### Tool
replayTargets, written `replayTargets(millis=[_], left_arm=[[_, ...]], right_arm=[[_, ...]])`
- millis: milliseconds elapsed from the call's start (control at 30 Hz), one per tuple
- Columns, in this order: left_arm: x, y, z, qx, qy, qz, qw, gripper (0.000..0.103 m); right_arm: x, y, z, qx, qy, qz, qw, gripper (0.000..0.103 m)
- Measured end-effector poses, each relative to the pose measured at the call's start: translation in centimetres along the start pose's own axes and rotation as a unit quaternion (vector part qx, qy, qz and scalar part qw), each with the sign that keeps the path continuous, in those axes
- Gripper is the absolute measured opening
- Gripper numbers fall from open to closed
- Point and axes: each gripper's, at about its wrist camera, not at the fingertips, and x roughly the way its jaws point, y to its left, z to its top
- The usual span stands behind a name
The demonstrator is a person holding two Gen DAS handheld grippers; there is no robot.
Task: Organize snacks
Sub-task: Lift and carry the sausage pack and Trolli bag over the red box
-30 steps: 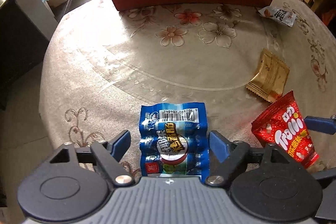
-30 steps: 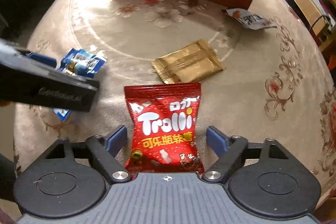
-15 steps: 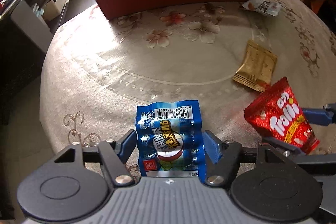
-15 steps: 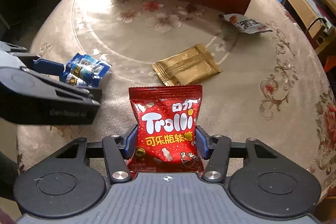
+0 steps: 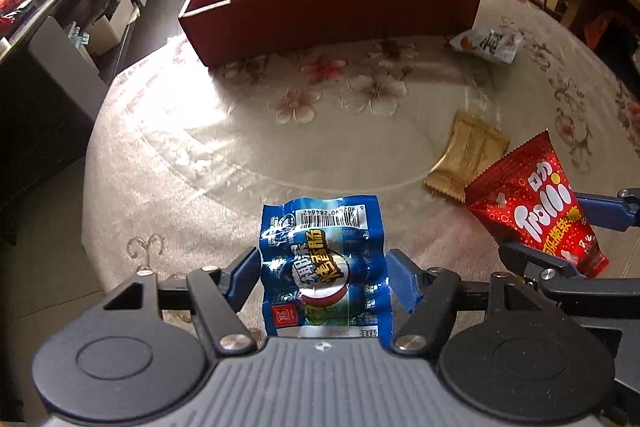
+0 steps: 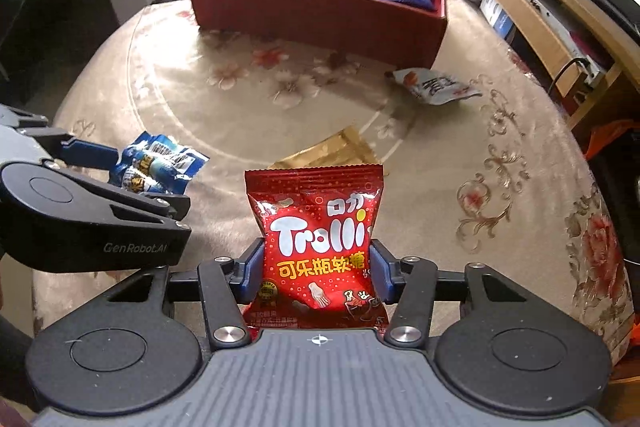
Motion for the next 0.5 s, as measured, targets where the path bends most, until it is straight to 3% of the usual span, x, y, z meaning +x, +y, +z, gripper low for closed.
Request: replayTargets(millis=[500], left_arm=[[-0.9,0.2,2.0,-0.02,-0.029,-0.008,0.9993,0.066]], right_arm=[[-1.0,-1.6,1.8,0.037,-0.038,-0.004,0.999,0.06]])
